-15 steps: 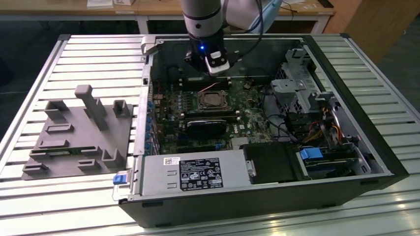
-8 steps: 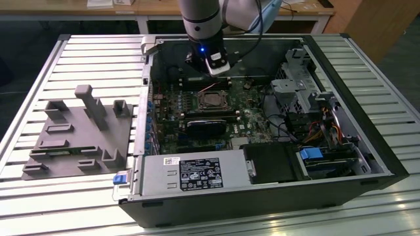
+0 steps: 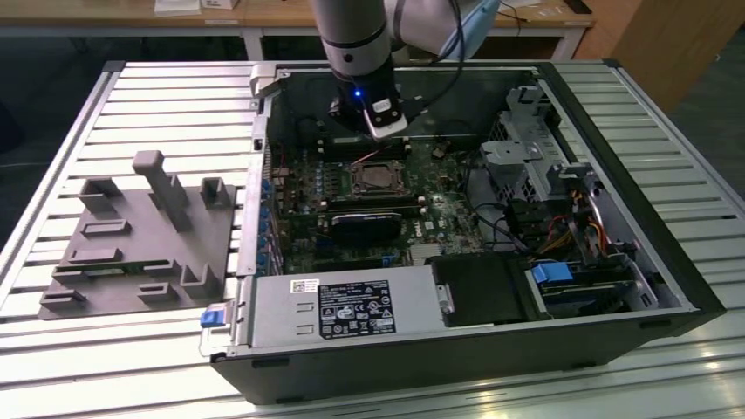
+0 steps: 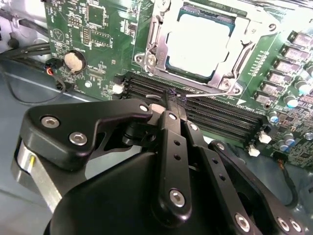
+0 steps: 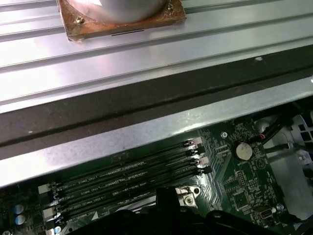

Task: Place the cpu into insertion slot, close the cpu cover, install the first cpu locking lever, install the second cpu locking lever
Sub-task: 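Install the first cpu locking lever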

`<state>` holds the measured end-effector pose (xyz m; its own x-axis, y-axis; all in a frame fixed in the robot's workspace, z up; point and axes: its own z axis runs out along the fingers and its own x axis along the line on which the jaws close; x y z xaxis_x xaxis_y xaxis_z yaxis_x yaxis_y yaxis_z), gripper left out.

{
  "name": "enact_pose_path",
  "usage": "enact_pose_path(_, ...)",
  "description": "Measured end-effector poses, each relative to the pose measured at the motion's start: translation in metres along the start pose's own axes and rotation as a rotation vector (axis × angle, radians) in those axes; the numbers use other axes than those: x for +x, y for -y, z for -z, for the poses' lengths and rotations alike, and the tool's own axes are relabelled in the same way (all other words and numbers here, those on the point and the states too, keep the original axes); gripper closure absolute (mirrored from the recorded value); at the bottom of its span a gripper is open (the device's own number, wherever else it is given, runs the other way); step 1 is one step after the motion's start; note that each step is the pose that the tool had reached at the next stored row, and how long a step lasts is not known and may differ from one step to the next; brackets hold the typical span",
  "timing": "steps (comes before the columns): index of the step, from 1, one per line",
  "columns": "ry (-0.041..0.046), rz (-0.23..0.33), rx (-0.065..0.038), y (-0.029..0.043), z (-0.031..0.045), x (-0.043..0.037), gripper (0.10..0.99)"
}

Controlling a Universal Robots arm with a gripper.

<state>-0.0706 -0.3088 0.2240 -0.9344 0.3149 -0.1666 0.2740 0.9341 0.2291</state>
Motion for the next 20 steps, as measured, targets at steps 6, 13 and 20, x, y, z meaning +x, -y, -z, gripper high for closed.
enact_pose_path(6,-0.0004,0.004,-0.001,0.0006,-0.0020,0.0006,0.984)
enact_pose_path(13,0.0386,0.010,-0.017,0.0023,-0.0034,0.0045,0.984)
enact_pose_path(20,0.0720,0.016,-0.028,0.0052,-0.0078,0.0106,0.984)
